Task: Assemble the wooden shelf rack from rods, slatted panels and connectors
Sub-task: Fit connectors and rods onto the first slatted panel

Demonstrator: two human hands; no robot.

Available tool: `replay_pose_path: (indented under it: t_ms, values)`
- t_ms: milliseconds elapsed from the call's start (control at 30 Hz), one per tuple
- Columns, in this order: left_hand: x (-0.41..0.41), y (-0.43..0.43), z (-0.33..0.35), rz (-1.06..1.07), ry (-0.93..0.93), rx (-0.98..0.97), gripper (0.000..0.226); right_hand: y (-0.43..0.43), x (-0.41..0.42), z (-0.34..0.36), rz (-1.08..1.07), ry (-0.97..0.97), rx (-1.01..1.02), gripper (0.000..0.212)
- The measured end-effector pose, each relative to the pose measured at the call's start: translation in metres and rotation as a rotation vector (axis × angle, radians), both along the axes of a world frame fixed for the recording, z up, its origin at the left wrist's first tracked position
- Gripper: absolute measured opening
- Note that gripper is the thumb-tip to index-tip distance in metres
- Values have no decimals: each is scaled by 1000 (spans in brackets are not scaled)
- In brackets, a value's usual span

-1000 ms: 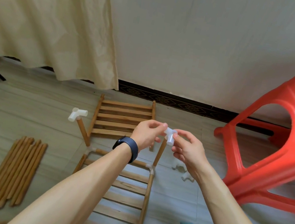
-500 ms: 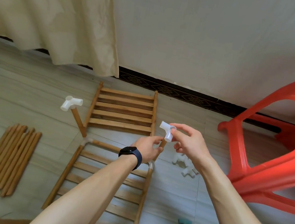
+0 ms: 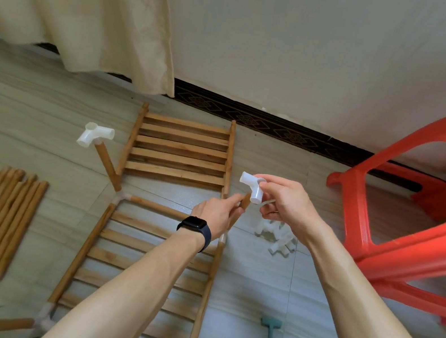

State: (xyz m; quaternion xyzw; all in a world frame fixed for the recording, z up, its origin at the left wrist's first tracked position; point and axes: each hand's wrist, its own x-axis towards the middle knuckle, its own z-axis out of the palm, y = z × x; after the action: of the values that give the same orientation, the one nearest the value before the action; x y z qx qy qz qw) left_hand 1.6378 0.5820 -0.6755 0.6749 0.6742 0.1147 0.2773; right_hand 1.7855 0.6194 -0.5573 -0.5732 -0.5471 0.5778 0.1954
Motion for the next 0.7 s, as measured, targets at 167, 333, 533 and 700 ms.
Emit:
replay_pose_path:
  t_ms: [167,333,533,700]
  values:
    - [-2,-4,-2,24,-34,15,14,-2,-9,-8,75,-136,101,28]
    - [-2,-3,-4,19,-36,35,13,-9,-10,-25,-36,-27,99,32]
    - [-1,-1,-13,39,-38,72,12,-8,-12,-35,-114,62,102,22]
    - [-1,-7,-12,66,-13,71,22,-15,-22,-43,-145,40,178,14]
